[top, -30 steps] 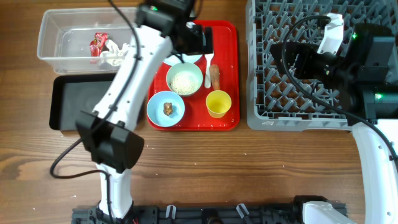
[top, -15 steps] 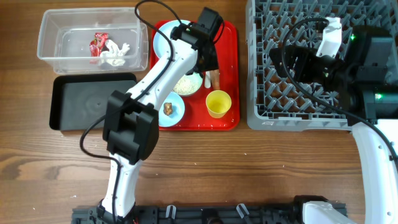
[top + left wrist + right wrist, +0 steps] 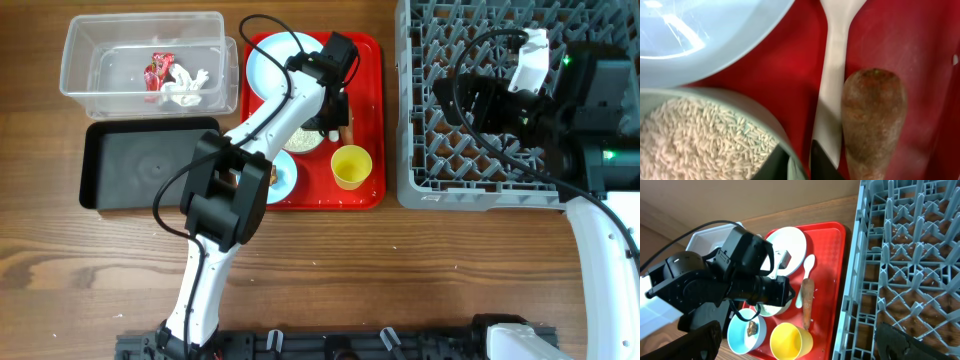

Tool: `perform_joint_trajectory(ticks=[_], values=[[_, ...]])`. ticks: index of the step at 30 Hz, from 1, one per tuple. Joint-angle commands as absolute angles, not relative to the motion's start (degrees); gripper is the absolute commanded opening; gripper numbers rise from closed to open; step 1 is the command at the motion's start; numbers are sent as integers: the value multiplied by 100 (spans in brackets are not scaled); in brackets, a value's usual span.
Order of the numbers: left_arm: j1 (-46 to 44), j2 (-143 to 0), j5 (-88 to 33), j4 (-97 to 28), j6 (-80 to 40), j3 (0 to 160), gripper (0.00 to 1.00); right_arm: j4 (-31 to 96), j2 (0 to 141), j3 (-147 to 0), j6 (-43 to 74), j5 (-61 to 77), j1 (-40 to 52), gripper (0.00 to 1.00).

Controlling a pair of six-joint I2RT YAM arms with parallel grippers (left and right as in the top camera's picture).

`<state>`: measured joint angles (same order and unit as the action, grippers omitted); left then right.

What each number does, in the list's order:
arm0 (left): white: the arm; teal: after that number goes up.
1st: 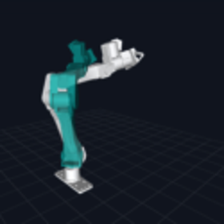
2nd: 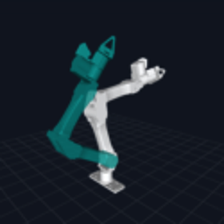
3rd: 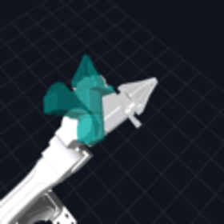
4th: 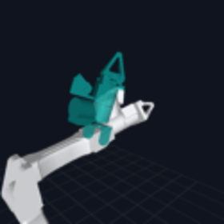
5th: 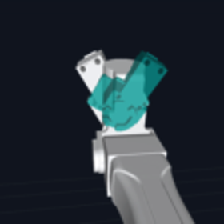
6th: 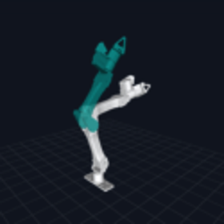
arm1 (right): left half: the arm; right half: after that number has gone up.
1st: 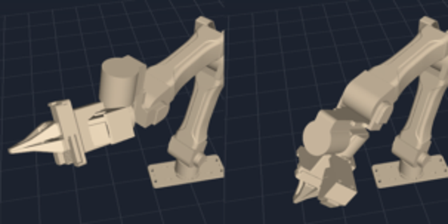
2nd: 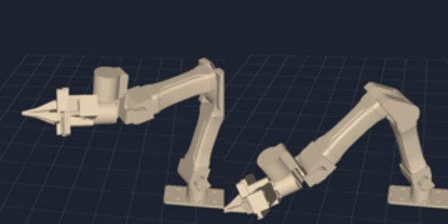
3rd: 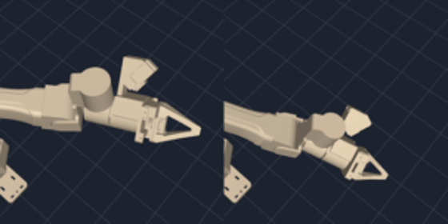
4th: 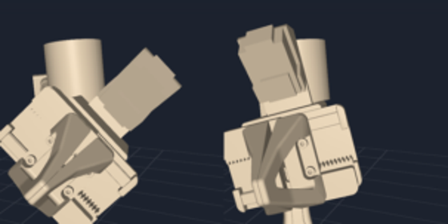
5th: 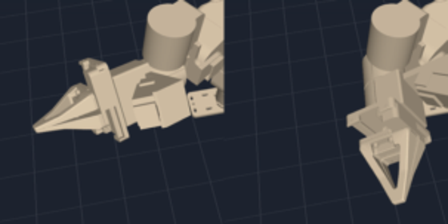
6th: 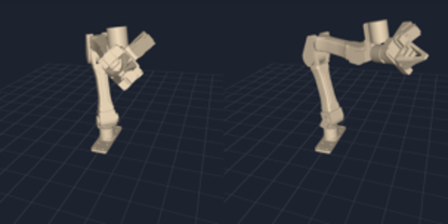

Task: Sort waste into correct bins and load items into the dishwasher rack
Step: 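Grasp the rim of the green rice bowl with the left gripper, then tip the rice bowl over the black tray to pour out rice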

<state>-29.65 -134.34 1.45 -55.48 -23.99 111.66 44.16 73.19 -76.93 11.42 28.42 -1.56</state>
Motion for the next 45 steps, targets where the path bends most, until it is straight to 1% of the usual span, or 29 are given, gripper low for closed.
perform_joint_trajectory(ticks=[1, 4, 8, 13, 18, 19, 21, 22, 25, 28, 31, 34, 37, 40, 45], values=[[-2952, -13491, 91, -5629, -2270, 11133, 4, 4416, 7367, -7723, 1068, 2812, -115, 100], [-2952, -13367, -12, -5824, -2270, 11201, 4, 4412, 7367, -7723, 1066, 2812, -115, 100], [-2950, -12829, -115, -6136, -2270, 11642, 4, 4401, 7367, -7723, 1068, 2814, -115, 100], [-2687, -11933, -915, -6615, -2298, 11767, 4, 4403, 7367, -7723, 1066, 2814, -115, 100], [-1750, -11275, -1243, -7616, -2418, 11767, 4, 4355, 7367, -7723, 1048, 2812, -115, 100], [-1435, -11192, -1345, -7881, -2370, 11767, 4, 4348, 7367, -7723, 1048, 2812, -115, 100], [-974, -11128, -1702, -8226, -2080, 11767, 4, 4313, 7367, -7723, 1048, 2812, -115, 100], [-537, -11115, -2040, -8508, -1785, 11767, 4, 4268, 7367, -7723, 1048, 2812, -115, 100], [242, -11122, -2473, -8735, -1203, 11653, 4, 4185, 7367, -7723, 1050, 2814, -115, 100], [1046, -11122, -3085, -8702, -709, 11316, 4, 4206, 7367, -7723, 1050, 2816, -115, 100], [1778, -11122, -4025, -8646, -158, 10908, 4, 4209, 7369, -7723, 1048, 2814, -115, 100], [2429, -11124, -4515, -8390, 211, 10346, 4, 4224, 7367, -7723, 1050, 2814, -115, 100], [3181, -11137, -6093, -7828, 886, 9448, 4, 4193, 7367, -7723, 1070, 2816, -115, 100], [3660, -11155, -6801, -7308, 884, 8794, 4, 4204, 7367, -7723, 1070, 2816, -115, 100], [4080, -11242, -7684, -6549, 878, 8184, 4, 4270, 7367, -7723, 1063, 2814, -115, 100]])
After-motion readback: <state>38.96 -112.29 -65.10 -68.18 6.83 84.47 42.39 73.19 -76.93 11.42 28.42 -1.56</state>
